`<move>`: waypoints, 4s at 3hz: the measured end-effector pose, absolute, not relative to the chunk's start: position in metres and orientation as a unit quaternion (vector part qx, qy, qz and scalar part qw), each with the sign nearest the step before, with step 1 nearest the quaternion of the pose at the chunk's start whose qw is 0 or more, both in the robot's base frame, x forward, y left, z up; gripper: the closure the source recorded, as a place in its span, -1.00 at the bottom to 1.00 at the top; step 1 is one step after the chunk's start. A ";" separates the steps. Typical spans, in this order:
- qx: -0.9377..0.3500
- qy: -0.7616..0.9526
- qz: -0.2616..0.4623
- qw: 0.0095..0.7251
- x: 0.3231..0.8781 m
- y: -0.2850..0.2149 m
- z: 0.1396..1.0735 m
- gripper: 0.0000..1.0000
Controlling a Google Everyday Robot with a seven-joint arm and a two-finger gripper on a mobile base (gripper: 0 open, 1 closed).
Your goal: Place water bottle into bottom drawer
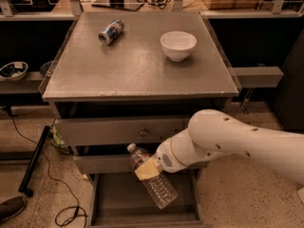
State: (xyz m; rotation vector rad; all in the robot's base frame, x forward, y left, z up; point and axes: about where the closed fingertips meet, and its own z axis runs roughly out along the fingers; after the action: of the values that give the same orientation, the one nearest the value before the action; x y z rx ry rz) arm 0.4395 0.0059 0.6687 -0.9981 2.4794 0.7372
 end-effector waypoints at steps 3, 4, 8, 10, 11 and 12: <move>-0.324 0.890 0.279 0.156 0.434 0.006 0.617 1.00; -0.306 0.898 0.285 0.135 0.429 0.002 0.584 1.00; -0.266 0.903 0.314 0.124 0.440 0.006 0.526 1.00; -0.251 0.900 0.333 0.127 0.449 0.005 0.501 1.00; -0.245 0.901 0.337 0.120 0.446 0.007 0.491 1.00; -0.216 0.905 0.348 0.114 0.447 -0.001 0.454 1.00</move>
Offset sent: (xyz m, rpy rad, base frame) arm -0.0027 0.0044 -0.0472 0.0385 0.0771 -0.0341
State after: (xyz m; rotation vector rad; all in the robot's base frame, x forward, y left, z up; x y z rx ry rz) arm 0.4469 -0.0011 0.4540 -0.6332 2.6539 1.0214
